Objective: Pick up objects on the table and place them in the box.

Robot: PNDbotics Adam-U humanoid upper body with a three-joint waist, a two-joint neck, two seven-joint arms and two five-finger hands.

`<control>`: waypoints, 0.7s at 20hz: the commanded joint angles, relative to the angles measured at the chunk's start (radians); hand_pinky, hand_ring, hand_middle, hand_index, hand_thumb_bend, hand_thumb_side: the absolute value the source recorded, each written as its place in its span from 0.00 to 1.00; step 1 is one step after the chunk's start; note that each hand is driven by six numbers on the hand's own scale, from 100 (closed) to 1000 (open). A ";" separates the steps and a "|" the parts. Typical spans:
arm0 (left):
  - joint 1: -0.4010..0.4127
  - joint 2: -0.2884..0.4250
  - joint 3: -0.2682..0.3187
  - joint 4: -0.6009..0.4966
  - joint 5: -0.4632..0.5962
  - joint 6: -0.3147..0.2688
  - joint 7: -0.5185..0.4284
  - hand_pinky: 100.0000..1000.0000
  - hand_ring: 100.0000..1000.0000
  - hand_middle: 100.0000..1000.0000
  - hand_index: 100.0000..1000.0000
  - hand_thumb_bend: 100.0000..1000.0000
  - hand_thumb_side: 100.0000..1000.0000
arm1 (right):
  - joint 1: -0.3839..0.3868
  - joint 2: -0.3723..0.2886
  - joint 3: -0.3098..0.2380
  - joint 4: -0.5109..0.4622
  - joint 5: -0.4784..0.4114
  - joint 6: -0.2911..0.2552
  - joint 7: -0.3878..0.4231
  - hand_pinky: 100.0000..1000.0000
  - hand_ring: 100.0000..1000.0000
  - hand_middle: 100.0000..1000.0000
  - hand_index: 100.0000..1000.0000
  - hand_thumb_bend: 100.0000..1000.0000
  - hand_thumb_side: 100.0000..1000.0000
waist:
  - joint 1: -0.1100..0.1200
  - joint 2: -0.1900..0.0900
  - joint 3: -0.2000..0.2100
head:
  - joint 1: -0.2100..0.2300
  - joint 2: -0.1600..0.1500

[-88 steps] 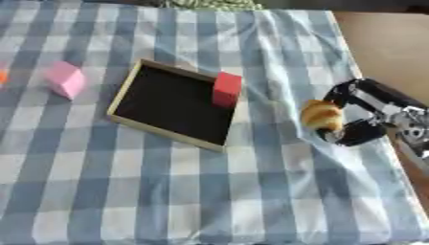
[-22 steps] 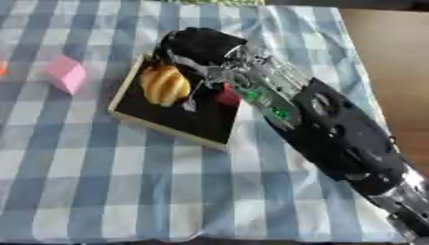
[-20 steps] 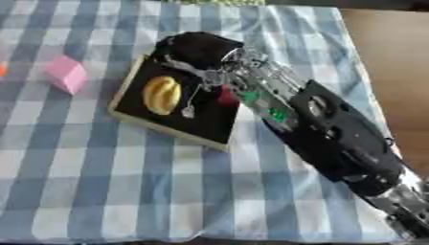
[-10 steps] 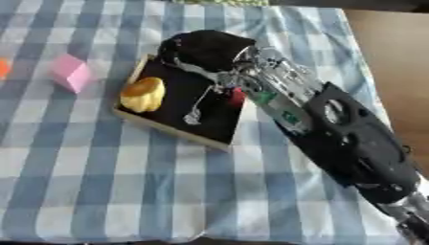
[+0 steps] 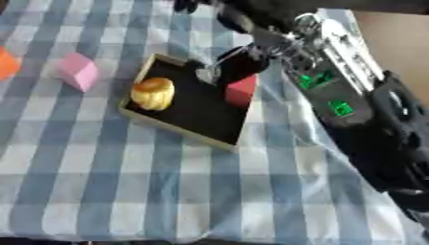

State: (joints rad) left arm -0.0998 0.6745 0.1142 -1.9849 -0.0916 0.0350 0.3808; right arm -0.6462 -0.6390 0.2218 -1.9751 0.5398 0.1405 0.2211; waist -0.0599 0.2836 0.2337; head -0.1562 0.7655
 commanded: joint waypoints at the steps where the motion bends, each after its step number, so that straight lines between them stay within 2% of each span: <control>1: -0.003 0.064 0.017 -0.015 -0.026 -0.004 0.006 0.88 0.86 0.82 0.92 0.32 0.59 | 0.013 -0.090 -0.086 -0.025 -0.162 0.017 -0.158 0.81 0.80 0.62 0.77 0.05 0.29 | -0.004 -0.009 0.002 | 0.008 0.004; 4: -0.002 0.121 0.015 -0.015 -0.072 -0.010 -0.008 0.88 0.86 0.82 0.91 0.36 0.51 | 0.058 -0.151 -0.143 -0.025 -0.224 0.004 -0.258 0.81 0.80 0.62 0.76 0.11 0.27 | -0.003 -0.008 0.007 | 0.002 0.004; 7: -0.004 0.198 0.013 -0.015 -0.162 -0.008 -0.060 0.89 0.87 0.81 0.89 0.40 0.42 | 0.109 -0.203 -0.198 -0.025 -0.233 0.003 -0.342 0.80 0.79 0.61 0.76 0.13 0.27 | 0.000 -0.006 0.012 | 0.011 0.004; 8: -0.007 0.220 0.013 -0.015 -0.191 -0.007 -0.088 0.90 0.87 0.81 0.88 0.41 0.37 | 0.124 -0.214 -0.212 -0.025 -0.234 0.004 -0.365 0.80 0.79 0.61 0.76 0.14 0.27 | 0.001 -0.006 0.013 | 0.017 0.004; 9: -0.012 0.243 0.012 -0.015 -0.217 -0.007 -0.122 0.90 0.87 0.81 0.88 0.42 0.36 | 0.138 -0.222 -0.224 -0.025 -0.236 0.007 -0.385 0.80 0.79 0.61 0.76 0.14 0.27 | 0.002 -0.006 0.014 | 0.021 0.004; 10: -0.018 0.262 0.012 -0.015 -0.240 -0.006 -0.156 0.90 0.87 0.81 0.87 0.44 0.33 | 0.149 -0.228 -0.234 -0.025 -0.237 0.010 -0.401 0.80 0.79 0.61 0.76 0.08 0.27 | 0.002 -0.006 0.014 | 0.022 0.004; 11: -0.025 0.284 0.010 -0.015 -0.261 -0.007 -0.199 0.91 0.87 0.82 0.87 0.46 0.29 | 0.161 -0.234 -0.244 -0.025 -0.236 0.014 -0.415 0.80 0.79 0.61 0.76 0.15 0.26 | 0.003 -0.006 0.013 | 0.021 0.004; 14: -0.049 0.338 0.007 -0.015 -0.307 -0.020 -0.338 0.93 0.88 0.83 0.87 0.49 0.21 | 0.189 -0.246 -0.264 -0.025 -0.230 0.030 -0.446 0.80 0.79 0.60 0.75 0.16 0.26 | 0.005 -0.006 0.013 | 0.018 0.004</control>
State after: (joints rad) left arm -0.1390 0.9534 0.1130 -1.9853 -0.3775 0.0193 0.0904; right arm -0.4498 -0.8433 -0.0187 -1.9832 0.3106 0.1655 -0.2084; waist -0.0599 0.2836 0.2468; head -0.1385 0.7655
